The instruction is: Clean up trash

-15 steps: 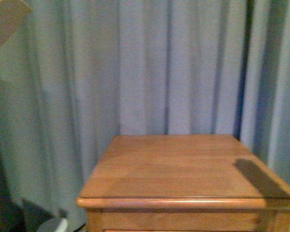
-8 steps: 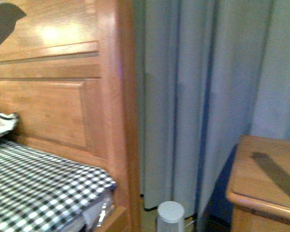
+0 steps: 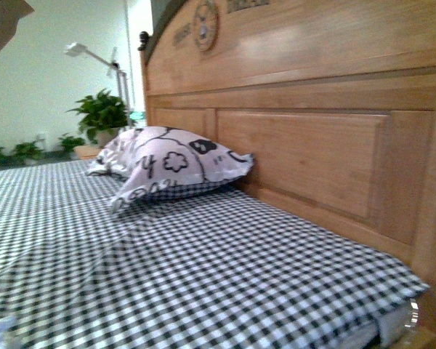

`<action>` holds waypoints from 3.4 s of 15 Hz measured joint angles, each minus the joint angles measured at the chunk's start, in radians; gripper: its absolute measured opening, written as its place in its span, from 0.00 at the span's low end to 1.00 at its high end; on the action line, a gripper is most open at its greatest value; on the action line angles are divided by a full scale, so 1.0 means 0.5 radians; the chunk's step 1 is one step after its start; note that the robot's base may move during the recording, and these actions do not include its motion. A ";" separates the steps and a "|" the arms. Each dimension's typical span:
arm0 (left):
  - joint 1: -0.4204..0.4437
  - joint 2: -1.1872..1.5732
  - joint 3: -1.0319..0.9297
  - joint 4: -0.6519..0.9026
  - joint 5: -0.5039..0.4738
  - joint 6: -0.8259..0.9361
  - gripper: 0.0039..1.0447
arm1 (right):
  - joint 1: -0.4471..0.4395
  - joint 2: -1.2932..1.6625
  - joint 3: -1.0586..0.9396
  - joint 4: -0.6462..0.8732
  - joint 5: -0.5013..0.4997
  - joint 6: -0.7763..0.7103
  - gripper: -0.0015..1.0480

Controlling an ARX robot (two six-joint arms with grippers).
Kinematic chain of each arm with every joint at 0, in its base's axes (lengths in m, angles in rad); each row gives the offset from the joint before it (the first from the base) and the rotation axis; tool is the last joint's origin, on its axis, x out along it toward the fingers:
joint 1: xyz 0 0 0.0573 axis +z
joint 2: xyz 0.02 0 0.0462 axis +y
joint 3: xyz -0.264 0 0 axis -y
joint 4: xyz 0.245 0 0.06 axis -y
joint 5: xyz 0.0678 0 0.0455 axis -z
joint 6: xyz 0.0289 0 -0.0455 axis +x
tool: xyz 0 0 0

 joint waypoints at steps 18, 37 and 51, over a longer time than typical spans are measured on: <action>-0.288 1.334 0.721 -1.108 -0.090 1.250 0.26 | 0.002 -0.001 0.002 -0.002 -0.001 0.001 0.18; 0.112 1.684 0.720 -1.116 0.098 1.938 0.26 | 0.002 -0.001 0.002 -0.002 -0.001 0.001 0.18; 0.085 1.877 0.581 -0.886 -0.008 1.968 0.26 | -0.003 0.039 0.062 -0.174 -0.089 0.050 0.18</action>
